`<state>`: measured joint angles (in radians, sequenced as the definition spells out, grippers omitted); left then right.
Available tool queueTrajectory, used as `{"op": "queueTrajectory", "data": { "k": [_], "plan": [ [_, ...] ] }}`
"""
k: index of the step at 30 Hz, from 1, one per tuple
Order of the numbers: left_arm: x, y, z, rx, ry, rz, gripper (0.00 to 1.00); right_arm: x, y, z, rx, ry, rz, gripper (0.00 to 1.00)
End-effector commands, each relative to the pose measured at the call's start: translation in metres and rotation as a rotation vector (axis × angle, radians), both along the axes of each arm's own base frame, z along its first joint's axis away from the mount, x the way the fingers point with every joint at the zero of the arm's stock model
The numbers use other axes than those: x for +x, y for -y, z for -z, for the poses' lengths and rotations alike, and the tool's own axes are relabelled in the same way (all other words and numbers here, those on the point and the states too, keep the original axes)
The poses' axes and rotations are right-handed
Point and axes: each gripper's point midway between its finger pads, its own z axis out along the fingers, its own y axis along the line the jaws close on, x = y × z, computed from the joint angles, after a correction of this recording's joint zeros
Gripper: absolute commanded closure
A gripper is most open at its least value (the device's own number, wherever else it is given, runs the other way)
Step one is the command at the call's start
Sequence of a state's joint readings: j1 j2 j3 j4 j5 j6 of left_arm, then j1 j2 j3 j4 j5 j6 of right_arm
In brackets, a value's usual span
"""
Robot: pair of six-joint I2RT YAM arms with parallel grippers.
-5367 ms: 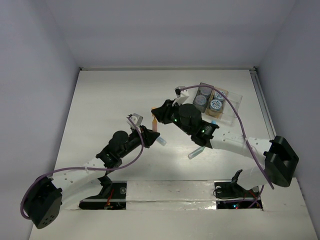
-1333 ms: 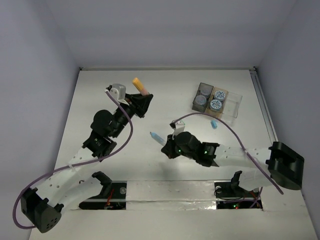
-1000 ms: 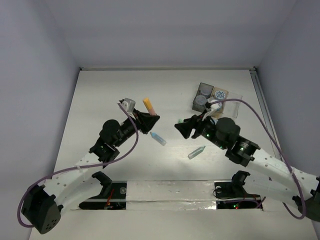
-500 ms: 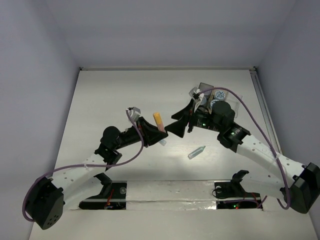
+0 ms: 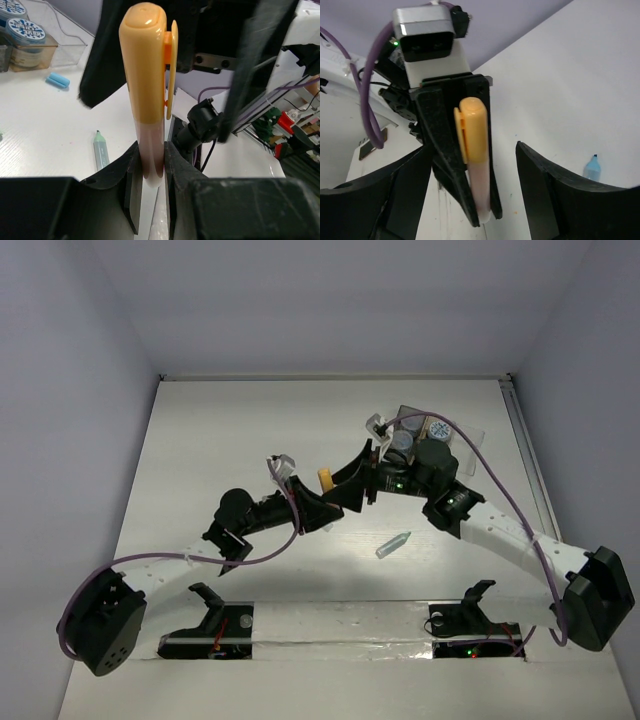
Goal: Sort the stationery into containers
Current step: Place the pen in the storage box.
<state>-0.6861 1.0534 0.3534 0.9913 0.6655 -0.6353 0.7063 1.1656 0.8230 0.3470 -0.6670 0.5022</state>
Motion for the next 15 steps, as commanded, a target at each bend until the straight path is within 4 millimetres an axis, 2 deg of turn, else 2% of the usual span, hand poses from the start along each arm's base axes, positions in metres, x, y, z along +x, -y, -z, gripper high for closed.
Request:
{"op": "queueTrajectory", "data": {
  "k": [1,3,4,5,6,8,9,10,12,15],
  "plan": [
    [-0.007,0.002,-0.030,-0.074,0.101,0.037,1.00,0.005,-0.003,-0.010,0.046,0.035,0.000,0.28],
    [-0.006,0.002,-0.028,-0.069,0.097,0.035,1.00,0.007,-0.004,-0.007,0.050,0.028,0.010,0.47],
    [-0.006,0.002,-0.026,-0.067,0.095,0.035,1.00,0.011,-0.004,-0.009,0.062,0.029,0.031,0.59],
    [-0.005,0.002,-0.025,-0.064,0.089,0.029,1.00,0.013,-0.003,-0.010,0.069,0.017,0.046,0.77],
    [-0.004,0.002,-0.023,-0.061,0.085,0.023,0.98,0.015,-0.003,-0.009,0.070,0.015,0.060,0.85],
    [0.002,0.001,-0.016,-0.042,0.069,-0.013,0.80,0.027,0.000,-0.010,0.076,0.000,0.137,0.98],
    [0.005,0.000,-0.012,-0.029,0.060,-0.031,0.55,0.032,0.002,-0.010,0.075,-0.004,0.171,1.00],
    [0.011,-0.001,-0.003,0.003,0.044,-0.073,0.45,0.043,0.006,-0.008,0.062,-0.016,0.237,1.00],
    [0.017,-0.004,0.005,0.033,0.033,-0.117,0.27,0.061,0.016,-0.006,0.046,-0.029,0.330,1.00],
    [0.021,-0.011,0.018,0.078,0.018,-0.169,0.15,0.090,0.040,-0.005,0.031,-0.036,0.467,1.00]
  ]
}}
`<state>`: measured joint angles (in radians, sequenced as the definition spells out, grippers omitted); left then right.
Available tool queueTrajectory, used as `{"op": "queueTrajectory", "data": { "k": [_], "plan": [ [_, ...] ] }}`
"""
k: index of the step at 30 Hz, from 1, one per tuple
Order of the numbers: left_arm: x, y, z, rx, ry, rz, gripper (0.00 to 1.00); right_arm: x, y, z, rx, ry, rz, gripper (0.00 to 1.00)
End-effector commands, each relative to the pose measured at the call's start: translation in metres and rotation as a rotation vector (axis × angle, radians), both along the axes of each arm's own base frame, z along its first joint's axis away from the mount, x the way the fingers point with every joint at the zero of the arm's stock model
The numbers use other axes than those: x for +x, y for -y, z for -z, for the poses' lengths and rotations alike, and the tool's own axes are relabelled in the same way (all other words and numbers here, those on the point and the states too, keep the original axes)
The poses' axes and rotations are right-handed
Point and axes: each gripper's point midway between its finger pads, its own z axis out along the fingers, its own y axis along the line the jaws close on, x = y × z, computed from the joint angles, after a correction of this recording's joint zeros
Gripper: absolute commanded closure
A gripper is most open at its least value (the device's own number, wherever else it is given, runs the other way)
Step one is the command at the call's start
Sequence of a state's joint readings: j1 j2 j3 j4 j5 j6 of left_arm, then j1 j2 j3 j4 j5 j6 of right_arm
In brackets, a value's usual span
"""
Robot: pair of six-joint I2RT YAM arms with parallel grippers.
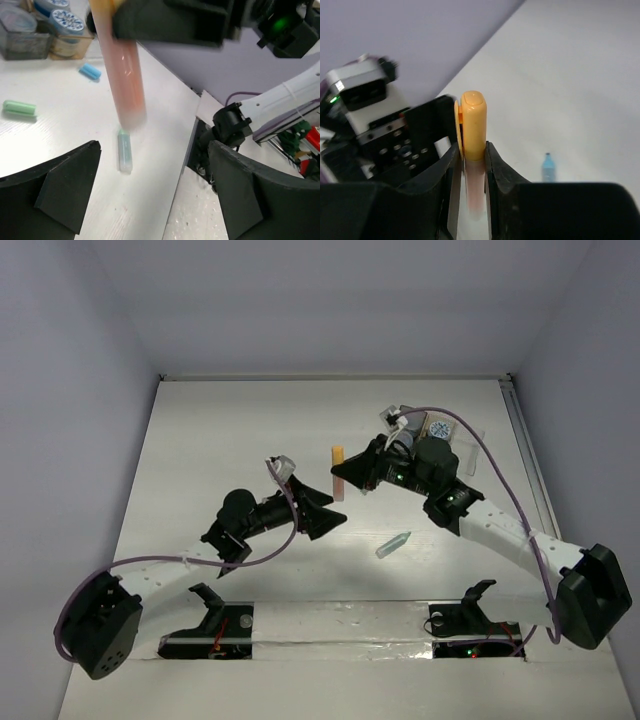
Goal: Sort the stationery into containers
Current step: Place the pen in the storage box.
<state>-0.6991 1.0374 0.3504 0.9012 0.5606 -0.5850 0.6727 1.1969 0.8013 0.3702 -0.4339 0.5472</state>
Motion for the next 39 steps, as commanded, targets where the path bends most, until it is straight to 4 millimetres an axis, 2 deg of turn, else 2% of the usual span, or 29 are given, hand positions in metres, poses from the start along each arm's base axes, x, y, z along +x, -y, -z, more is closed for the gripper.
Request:
{"op": "queueTrajectory", "data": {
  "k": [1,3,4,6,7,9,10,13,14,16,17,18,20,21,22,23,25,27,28,33,35,38,39],
  "plan": [
    [0.006,-0.010,0.006,0.032,0.037,-0.078,0.13,0.058,0.051,-0.016,0.006,0.016,0.302,1.00],
    [0.007,-0.015,0.013,0.052,0.033,-0.103,0.11,0.076,0.081,-0.015,-0.010,0.011,0.411,1.00],
    [0.006,-0.018,0.013,0.052,0.040,-0.112,0.11,0.094,0.113,-0.007,-0.041,-0.019,0.526,1.00],
    [0.009,-0.023,0.018,0.071,0.036,-0.147,0.11,0.109,0.151,-0.005,-0.103,-0.021,0.670,1.00],
    [0.009,-0.026,0.020,0.073,0.038,-0.160,0.11,0.118,0.186,0.007,-0.164,-0.060,0.796,1.00],
    [0.010,-0.029,0.023,0.082,0.040,-0.181,0.12,0.127,0.225,0.007,-0.241,-0.062,0.953,1.00],
    [0.010,-0.031,0.026,0.086,0.040,-0.186,0.13,0.127,0.252,0.013,-0.298,-0.079,1.071,1.00],
    [0.008,-0.032,0.031,0.099,0.033,-0.184,0.14,0.129,0.305,0.016,-0.442,-0.081,1.282,1.00],
    [0.007,-0.032,0.032,0.097,0.032,-0.179,0.14,0.134,0.314,0.026,-0.494,-0.104,1.300,1.00],
    [0.005,-0.033,0.036,0.100,0.029,-0.175,0.14,0.140,0.339,0.032,-0.541,-0.143,1.358,1.00],
    [0.005,-0.034,0.037,0.101,0.030,-0.176,0.14,0.146,0.347,0.044,-0.581,-0.172,1.364,1.00],
    [0.004,-0.034,0.038,0.102,0.030,-0.178,0.14,0.148,0.364,0.048,-0.604,-0.189,1.398,1.00],
    [0.000,-0.034,0.039,0.102,0.033,-0.169,0.14,0.156,0.377,0.047,-0.633,-0.192,1.396,1.00],
    [0.000,-0.034,0.039,0.101,0.034,-0.167,0.14,0.162,0.382,0.058,-0.654,-0.231,1.386,1.00],
    [-0.001,-0.035,0.039,0.098,0.037,-0.167,0.15,0.165,0.386,0.061,-0.662,-0.246,1.385,1.00],
    [-0.002,-0.035,0.038,0.095,0.038,-0.166,0.15,0.172,0.384,0.058,-0.670,-0.226,1.367,1.00],
    [-0.003,-0.035,0.036,0.089,0.042,-0.165,0.15,0.181,0.386,0.078,-0.714,-0.281,1.336,1.00],
    [-0.006,-0.034,0.035,0.085,0.042,-0.154,0.15,0.191,0.386,0.082,-0.737,-0.297,1.322,1.00],
    [-0.006,-0.034,0.034,0.083,0.044,-0.153,0.15,0.193,0.386,0.096,-0.762,-0.332,1.306,1.00],
    [-0.006,-0.034,0.033,0.079,0.048,-0.154,0.15,0.203,0.382,0.117,-0.769,-0.372,1.279,0.99],
    [-0.006,-0.034,0.034,0.083,0.044,-0.154,0.15,0.204,0.383,0.128,-0.792,-0.417,1.272,0.95],
    [-0.007,-0.032,0.036,0.089,0.041,-0.146,0.15,0.200,0.384,0.136,-0.806,-0.444,1.278,0.54],
    [-0.007,-0.032,0.036,0.089,0.041,-0.146,0.15,0.198,0.385,0.132,-0.800,-0.439,1.286,0.31]
  ]
}}
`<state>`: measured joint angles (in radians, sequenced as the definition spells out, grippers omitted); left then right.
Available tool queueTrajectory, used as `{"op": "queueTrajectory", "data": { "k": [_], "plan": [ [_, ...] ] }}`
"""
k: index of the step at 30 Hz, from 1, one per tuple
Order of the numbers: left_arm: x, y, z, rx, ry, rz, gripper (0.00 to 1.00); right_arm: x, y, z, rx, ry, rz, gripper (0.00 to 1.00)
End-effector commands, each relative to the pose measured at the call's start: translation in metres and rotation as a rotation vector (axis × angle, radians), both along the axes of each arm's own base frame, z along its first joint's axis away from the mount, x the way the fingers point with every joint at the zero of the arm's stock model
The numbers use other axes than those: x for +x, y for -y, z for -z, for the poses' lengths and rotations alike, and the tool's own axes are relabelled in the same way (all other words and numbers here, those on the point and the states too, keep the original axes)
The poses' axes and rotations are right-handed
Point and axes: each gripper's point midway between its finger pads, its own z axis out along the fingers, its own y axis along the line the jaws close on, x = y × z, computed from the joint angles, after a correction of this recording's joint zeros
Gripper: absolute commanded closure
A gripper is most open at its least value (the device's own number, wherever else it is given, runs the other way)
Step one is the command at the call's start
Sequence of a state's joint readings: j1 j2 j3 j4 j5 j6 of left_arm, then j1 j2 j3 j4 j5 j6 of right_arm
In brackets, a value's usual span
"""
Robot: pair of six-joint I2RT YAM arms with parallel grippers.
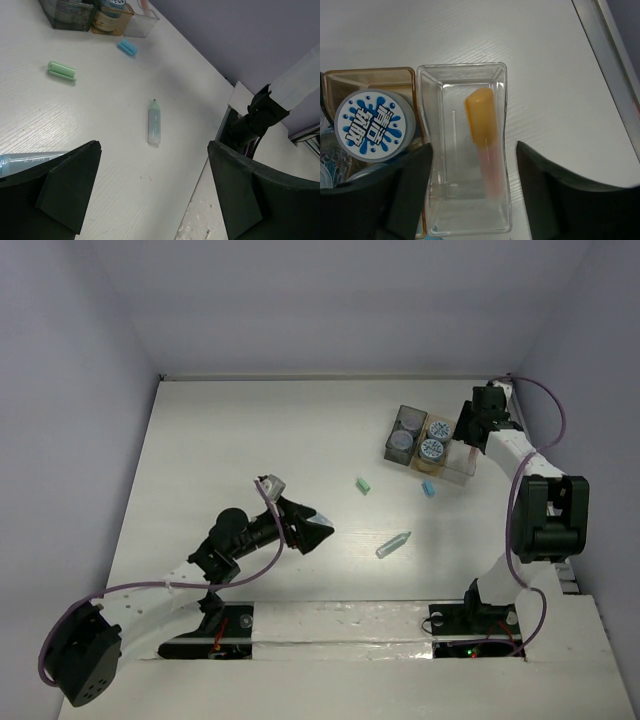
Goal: Sort the stationery into containers
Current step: Place the pen in the storage box, then pick up the pen from the center of the board.
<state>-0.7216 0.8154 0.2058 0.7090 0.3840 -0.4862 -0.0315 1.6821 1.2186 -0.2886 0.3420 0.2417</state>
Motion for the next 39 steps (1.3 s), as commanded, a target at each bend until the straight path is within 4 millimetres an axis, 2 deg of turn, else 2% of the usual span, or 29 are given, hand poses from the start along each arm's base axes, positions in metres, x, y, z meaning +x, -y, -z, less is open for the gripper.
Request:
{"op": "queueTrajectory", "data": {
  "k": [1,3,5,7,8,9,10,11,12,13,14,15,16,17,18,19,20,21,22,24,25,26,27,28,29,31,34,35,39],
  "plan": [
    [-0.001,0.003,-0.006,-0.014,0.038,0.013,0.15,0.003,0.001,-0.025,-0.005,0.047,0.011,0.22],
    [-0.001,0.003,-0.006,-0.013,0.037,0.014,0.15,-0.001,-0.005,-0.037,0.028,0.084,-0.009,0.13],
    [0.001,0.004,-0.005,-0.010,0.033,0.011,0.15,-0.002,-0.018,-0.047,0.081,0.123,-0.051,0.11],
    [0.002,0.005,-0.003,-0.002,0.030,0.010,0.17,-0.013,-0.042,-0.055,0.114,0.159,-0.123,0.14],
    [0.004,0.004,-0.003,-0.001,0.029,0.002,0.18,-0.015,-0.075,-0.058,0.147,0.172,-0.213,0.17],
    [0.005,0.004,-0.002,0.005,0.031,-0.004,0.18,-0.021,-0.095,-0.058,0.166,0.176,-0.273,0.27],
    [0.006,0.003,-0.001,0.009,0.032,-0.013,0.20,-0.032,-0.119,-0.057,0.187,0.184,-0.341,0.32],
    [0.010,0.001,0.001,0.019,0.024,-0.040,0.22,-0.046,-0.170,-0.056,0.231,0.177,-0.490,0.40],
    [0.013,-0.001,0.002,0.022,0.022,-0.060,0.23,-0.057,-0.196,-0.054,0.252,0.172,-0.565,0.58],
    [0.016,-0.004,0.000,0.019,0.018,-0.087,0.28,-0.070,-0.216,-0.046,0.268,0.152,-0.629,0.66],
    [0.025,-0.012,0.006,0.040,-0.007,-0.157,0.32,-0.083,-0.240,-0.043,0.307,0.136,-0.699,0.84],
    [0.030,-0.017,0.008,0.043,-0.019,-0.199,0.42,-0.100,-0.271,-0.041,0.329,0.117,-0.789,0.90],
    [0.033,-0.023,0.003,0.020,-0.037,-0.248,0.48,-0.109,-0.287,-0.038,0.344,0.103,-0.842,0.91],
    [0.043,-0.036,0.014,0.041,-0.075,-0.347,0.53,-0.115,-0.304,-0.035,0.352,0.084,-0.891,0.91],
    [0.046,-0.043,0.016,0.034,-0.091,-0.394,0.58,-0.121,-0.317,-0.034,0.344,0.075,-0.934,0.90],
    [0.049,-0.052,0.013,0.012,-0.097,-0.450,0.61,-0.132,-0.337,-0.031,0.339,0.059,-0.995,0.86],
    [0.054,-0.066,0.023,0.015,-0.136,-0.528,0.61,-0.133,-0.350,-0.038,0.337,0.070,-1.039,0.81],
    [0.054,-0.071,0.026,0.011,-0.146,-0.549,0.61,-0.134,-0.361,-0.026,0.332,0.039,-1.063,0.62],
    [0.053,-0.075,0.021,-0.014,-0.143,-0.565,0.61,-0.140,-0.374,-0.022,0.327,0.028,-1.102,0.54],
    [0.053,-0.086,0.031,-0.007,-0.181,-0.617,0.59,-0.138,-0.392,-0.008,0.300,-0.015,-1.144,0.37],
    [0.051,-0.090,0.026,-0.027,-0.178,-0.628,0.58,-0.139,-0.398,-0.002,0.289,-0.034,-1.158,0.32],
    [0.052,-0.097,0.037,-0.004,-0.202,-0.661,0.57,-0.146,-0.407,0.007,0.268,-0.066,-1.190,0.30],
    [0.050,-0.099,0.039,-0.015,-0.221,-0.670,0.57,-0.143,-0.419,0.002,0.258,-0.058,-1.206,0.28],
    [0.049,-0.101,0.039,-0.026,-0.228,-0.675,0.55,-0.143,-0.424,0.023,0.234,-0.107,-1.209,0.28],
    [0.047,-0.103,0.049,-0.006,-0.251,-0.684,0.54,-0.147,-0.430,0.030,0.209,-0.130,-1.221,0.27],
    [0.046,-0.106,0.052,-0.021,-0.279,-0.697,0.52,-0.145,-0.443,0.044,0.194,-0.166,-1.237,0.27],
    [0.041,-0.106,0.059,-0.023,-0.306,-0.689,0.51,-0.147,-0.455,0.054,0.163,-0.199,-1.256,0.28],
    [0.040,-0.107,0.061,-0.016,-0.312,-0.688,0.51,-0.144,-0.453,0.068,0.138,-0.228,-1.241,0.29],
    [0.038,-0.106,0.060,-0.015,-0.309,-0.678,0.51,-0.151,-0.455,0.084,0.101,-0.282,-1.246,0.34]
  ]
}}
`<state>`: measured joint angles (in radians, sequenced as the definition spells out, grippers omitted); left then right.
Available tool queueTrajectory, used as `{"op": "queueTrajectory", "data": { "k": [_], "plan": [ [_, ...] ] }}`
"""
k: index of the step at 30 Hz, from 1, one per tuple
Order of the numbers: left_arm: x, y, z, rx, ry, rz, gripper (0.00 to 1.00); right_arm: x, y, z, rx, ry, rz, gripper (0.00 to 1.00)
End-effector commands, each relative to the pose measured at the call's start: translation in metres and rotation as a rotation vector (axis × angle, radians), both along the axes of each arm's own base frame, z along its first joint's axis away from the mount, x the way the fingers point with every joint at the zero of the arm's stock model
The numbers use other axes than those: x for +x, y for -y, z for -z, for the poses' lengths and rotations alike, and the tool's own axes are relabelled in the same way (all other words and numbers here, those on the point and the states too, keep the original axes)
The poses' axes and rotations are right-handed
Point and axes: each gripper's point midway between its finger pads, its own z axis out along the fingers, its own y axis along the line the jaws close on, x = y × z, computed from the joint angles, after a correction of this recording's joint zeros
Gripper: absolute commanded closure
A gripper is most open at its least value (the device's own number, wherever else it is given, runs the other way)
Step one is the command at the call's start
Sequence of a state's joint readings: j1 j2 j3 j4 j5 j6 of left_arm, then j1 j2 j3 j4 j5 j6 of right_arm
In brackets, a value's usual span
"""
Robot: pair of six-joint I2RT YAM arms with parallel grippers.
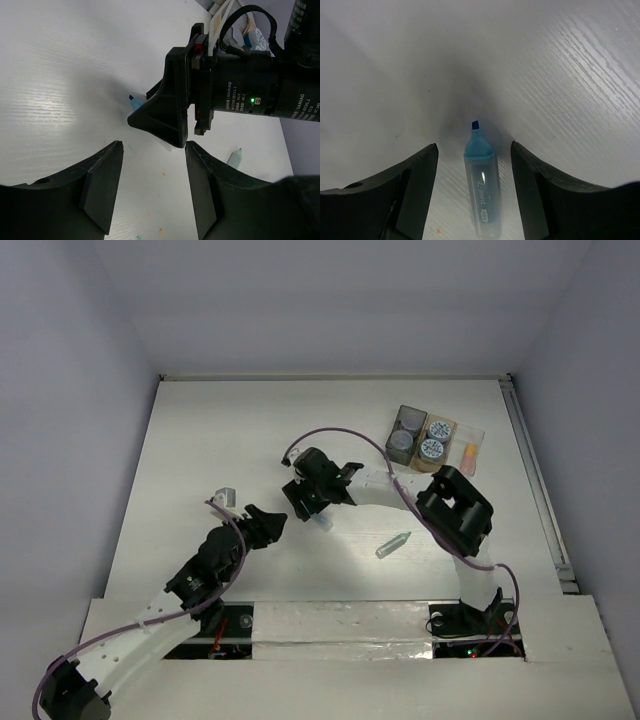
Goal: Sort the stationery into containers
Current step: Pick up the pen from the center of the board.
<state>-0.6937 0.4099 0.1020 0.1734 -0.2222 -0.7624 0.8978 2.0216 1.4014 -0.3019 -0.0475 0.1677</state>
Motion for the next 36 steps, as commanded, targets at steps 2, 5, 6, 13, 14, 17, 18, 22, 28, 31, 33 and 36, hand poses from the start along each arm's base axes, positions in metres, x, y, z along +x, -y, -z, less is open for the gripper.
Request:
{"op": "queueTrajectory", "data": {
  "k": [2,5,6,13,14,17,18,22,28,31,33,36],
  "plan": [
    [0.000,0.000,-0.003,-0.023,0.004,-0.004,0.51,0.001,0.001,-0.003,-0.053,0.017,-0.007,0.35],
    [-0.001,0.003,-0.002,-0.024,0.005,0.013,0.52,0.000,0.006,-0.001,-0.085,0.028,0.010,0.35],
    [-0.002,0.003,-0.001,-0.022,0.006,0.018,0.52,-0.001,0.008,0.000,-0.087,0.025,0.014,0.36],
    [-0.006,0.011,0.000,-0.032,0.011,0.066,0.53,-0.002,0.020,0.005,-0.161,0.031,0.052,0.70],
    [-0.008,0.013,0.002,-0.034,0.010,0.086,0.53,-0.001,0.019,0.003,-0.155,0.036,0.057,0.78],
    [-0.015,0.024,0.005,-0.052,0.017,0.160,0.53,0.011,0.010,-0.010,-0.105,0.075,0.111,0.96],
    [-0.017,0.028,0.004,-0.061,0.024,0.183,0.53,0.014,0.007,-0.015,-0.079,0.081,0.141,0.98],
    [-0.021,0.044,0.010,-0.065,0.002,0.267,0.53,0.021,-0.008,-0.050,0.102,0.113,0.237,1.00],
    [-0.012,0.058,0.005,-0.119,0.013,0.284,0.53,0.011,-0.015,-0.085,0.366,0.087,0.342,1.00],
    [-0.004,0.061,0.001,-0.104,0.028,0.272,0.53,0.009,-0.016,-0.101,0.474,0.095,0.369,1.00],
    [0.001,0.063,-0.005,-0.104,0.050,0.270,0.54,0.005,-0.015,-0.102,0.500,0.077,0.376,1.00],
    [0.005,0.068,-0.010,-0.105,0.071,0.282,0.54,0.001,-0.014,-0.103,0.525,0.063,0.378,1.00]
  ]
}}
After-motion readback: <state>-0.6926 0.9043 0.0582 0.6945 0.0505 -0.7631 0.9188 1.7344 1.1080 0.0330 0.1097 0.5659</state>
